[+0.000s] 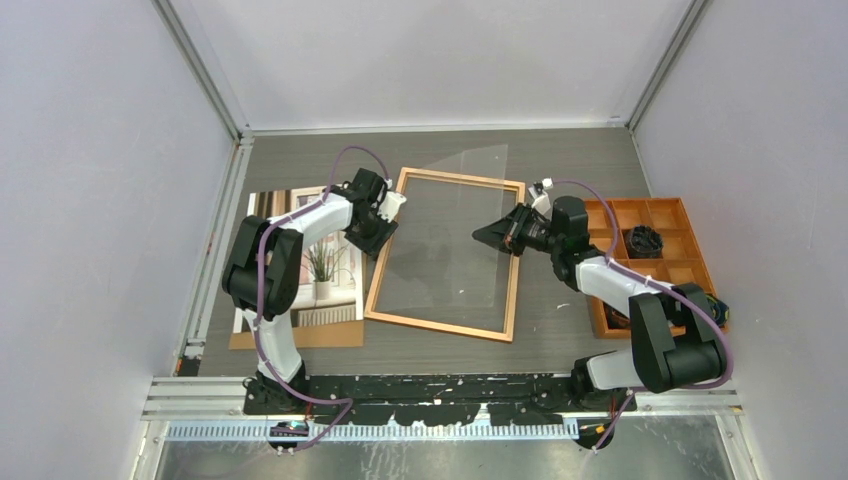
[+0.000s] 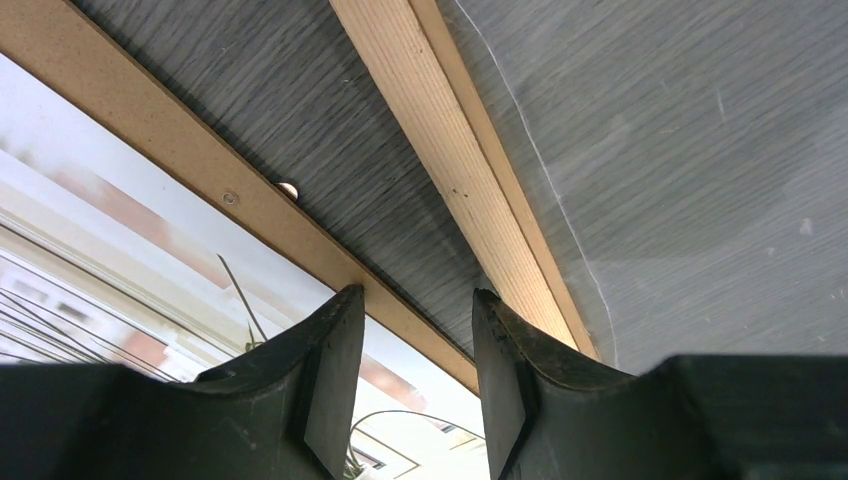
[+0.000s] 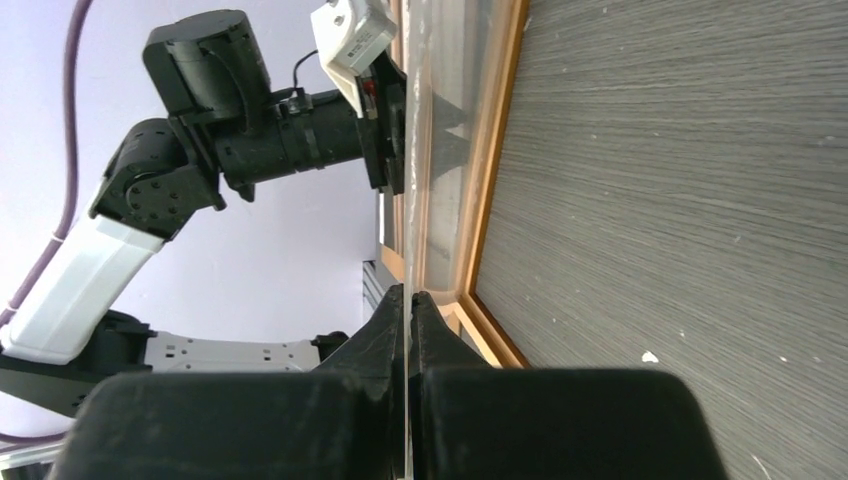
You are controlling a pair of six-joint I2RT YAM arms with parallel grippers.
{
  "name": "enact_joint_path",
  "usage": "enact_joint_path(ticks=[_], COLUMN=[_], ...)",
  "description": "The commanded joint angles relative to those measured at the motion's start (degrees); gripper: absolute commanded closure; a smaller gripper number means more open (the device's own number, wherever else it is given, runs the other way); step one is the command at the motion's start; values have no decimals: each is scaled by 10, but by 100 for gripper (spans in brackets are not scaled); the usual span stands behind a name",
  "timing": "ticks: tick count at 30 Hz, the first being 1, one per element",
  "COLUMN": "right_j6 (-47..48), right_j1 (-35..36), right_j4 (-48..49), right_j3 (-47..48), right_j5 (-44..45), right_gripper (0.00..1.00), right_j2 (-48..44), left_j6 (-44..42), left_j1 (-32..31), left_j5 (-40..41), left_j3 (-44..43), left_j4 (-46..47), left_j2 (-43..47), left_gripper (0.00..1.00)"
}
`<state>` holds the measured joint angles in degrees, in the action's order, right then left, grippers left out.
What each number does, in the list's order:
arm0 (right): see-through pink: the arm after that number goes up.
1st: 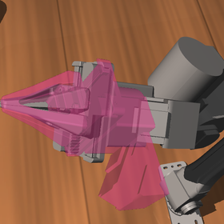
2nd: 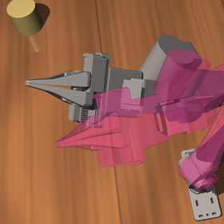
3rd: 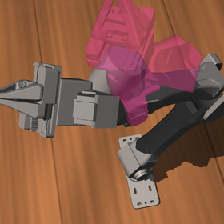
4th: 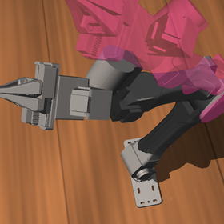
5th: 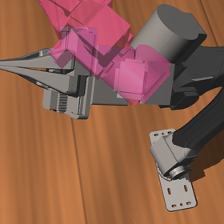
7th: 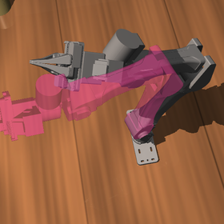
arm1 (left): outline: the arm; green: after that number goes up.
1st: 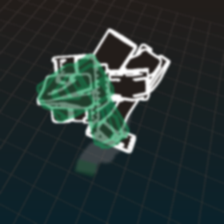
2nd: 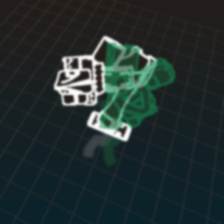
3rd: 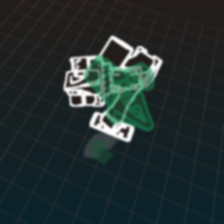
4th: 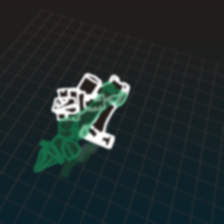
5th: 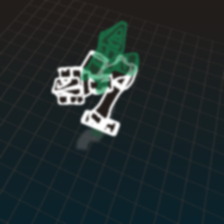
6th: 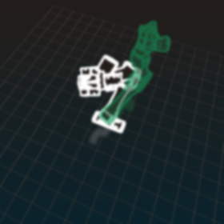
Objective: Put the photo into the frame
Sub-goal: Place the photo frame item in the photo frame.
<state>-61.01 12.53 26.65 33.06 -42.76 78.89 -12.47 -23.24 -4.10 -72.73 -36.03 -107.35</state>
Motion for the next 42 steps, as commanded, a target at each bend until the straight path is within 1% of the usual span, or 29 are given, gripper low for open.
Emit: enact_joint_path(ticks=[1, 4, 5, 7, 11, 14, 21, 27, 31, 37, 40, 42], right_j6=[56, 101, 138, 151, 154, 143, 125, 129, 118, 64, 25, 13], right_j1=[6, 6, 6, 6, 6, 6, 8, 12, 14, 16, 16, 15], right_j4=[-64, -137, -186, -207, -204, -182, -118, -108, -104, -37, 22, 44], right_j3=[25, 35, 43, 48, 48, 45, 31, 31, 38, 30, 16, 9], right_j5=[15, 41, 65, 76, 81, 73, 52, 44, 43, 28, 14, 13], right_gripper=[99, 99, 99, 98, 87, 85, 90, 95, 96, 96, 97, 97], right_j2=[-14, -29, -44, -50, -43, -30, -29, -48, -40, -23, -12, -11], left_j6=[-5, -5, -6, -7, -8, -10, -15, -14, -17, -19, -18, -19], left_j1=[-2, -2, -2, -2, -2, -2, -2, -2, -2, -2, -2, -2], left_j5=[-4, -6, -3, -3, 1, 2, 10, 9, 8, 12, 12, 11], left_j3=[-4, -7, -10, -12, -15, -14, -14, -14, -13, -13, -11, -9], left_j4=[8, 5, 3, 3, 0, 0, 0, 1, 0, -1, -1, 0], left_j2=[-2, 0, 0, -1, -7, -4, 0, -3, -2, -1, -1, 0], left_gripper=[54, 54, 54, 54, 54, 54, 53, 53, 54, 54, 54, 54])
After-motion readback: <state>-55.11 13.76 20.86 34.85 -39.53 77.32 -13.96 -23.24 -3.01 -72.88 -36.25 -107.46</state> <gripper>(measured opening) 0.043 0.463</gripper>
